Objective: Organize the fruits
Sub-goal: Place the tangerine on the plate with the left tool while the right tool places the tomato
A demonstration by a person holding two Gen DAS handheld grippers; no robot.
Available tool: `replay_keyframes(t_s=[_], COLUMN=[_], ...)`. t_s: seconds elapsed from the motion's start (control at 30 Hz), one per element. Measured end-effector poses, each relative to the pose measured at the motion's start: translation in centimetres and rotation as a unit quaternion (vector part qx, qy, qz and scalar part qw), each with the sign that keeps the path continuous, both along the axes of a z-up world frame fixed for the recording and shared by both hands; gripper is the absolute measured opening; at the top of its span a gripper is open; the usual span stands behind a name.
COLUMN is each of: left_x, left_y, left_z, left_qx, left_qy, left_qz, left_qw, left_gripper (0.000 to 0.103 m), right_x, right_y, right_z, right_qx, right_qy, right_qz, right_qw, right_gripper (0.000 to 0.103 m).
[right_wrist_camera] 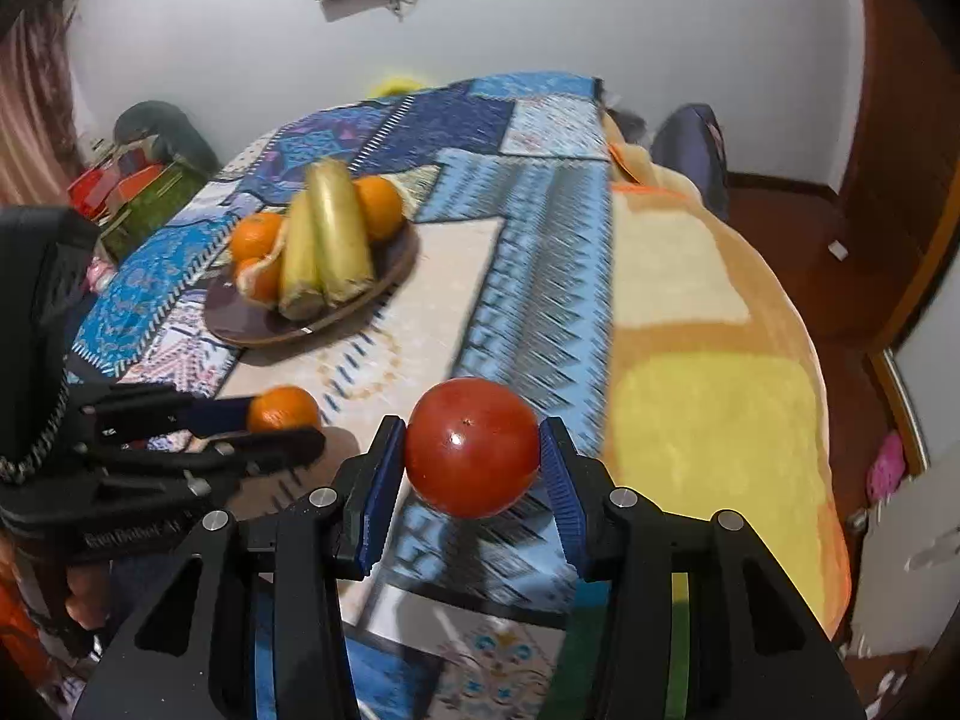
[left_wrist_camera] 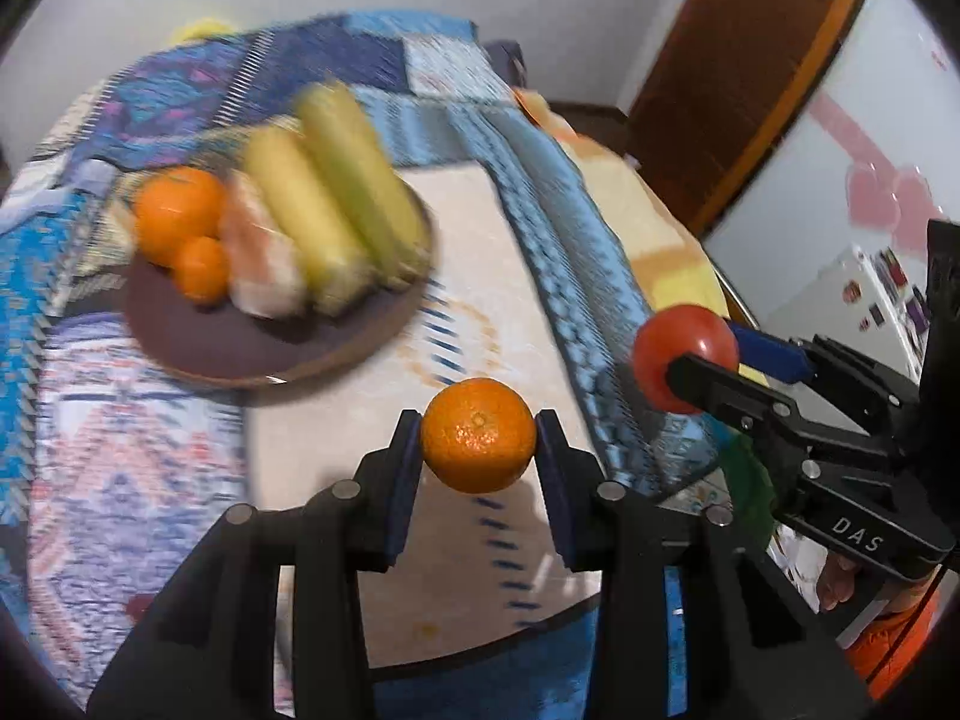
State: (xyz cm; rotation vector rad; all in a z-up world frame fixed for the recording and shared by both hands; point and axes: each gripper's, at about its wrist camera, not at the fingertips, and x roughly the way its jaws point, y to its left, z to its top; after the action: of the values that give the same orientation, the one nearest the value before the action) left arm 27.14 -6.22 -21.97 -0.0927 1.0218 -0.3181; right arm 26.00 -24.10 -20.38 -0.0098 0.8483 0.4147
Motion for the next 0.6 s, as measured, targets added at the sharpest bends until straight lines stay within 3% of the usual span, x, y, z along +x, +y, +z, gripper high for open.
replay_keyframes(t_s=[0.27, 0.6], left_x=[0.1, 1.1], left_y=[7.2, 12.9], left_z=[2.9, 3.6], left_qx=[0.006, 0.008], left_qy=[-0.037, -0.054], left_qz=[0.06, 0.094], left_qw=[0.9975, 0.9941], left_gripper=[0.037, 0.037], right_x=[0.7, 2.3], right_y=[5.7, 12.4], right_z=[1.8, 2.6], right_qx=[-0.007, -0.015], right_qy=[-0.024, -0.041], right_qz=[0.047, 0.097], right_qw=[0.999, 0.994], right_gripper=[0.042, 0.042])
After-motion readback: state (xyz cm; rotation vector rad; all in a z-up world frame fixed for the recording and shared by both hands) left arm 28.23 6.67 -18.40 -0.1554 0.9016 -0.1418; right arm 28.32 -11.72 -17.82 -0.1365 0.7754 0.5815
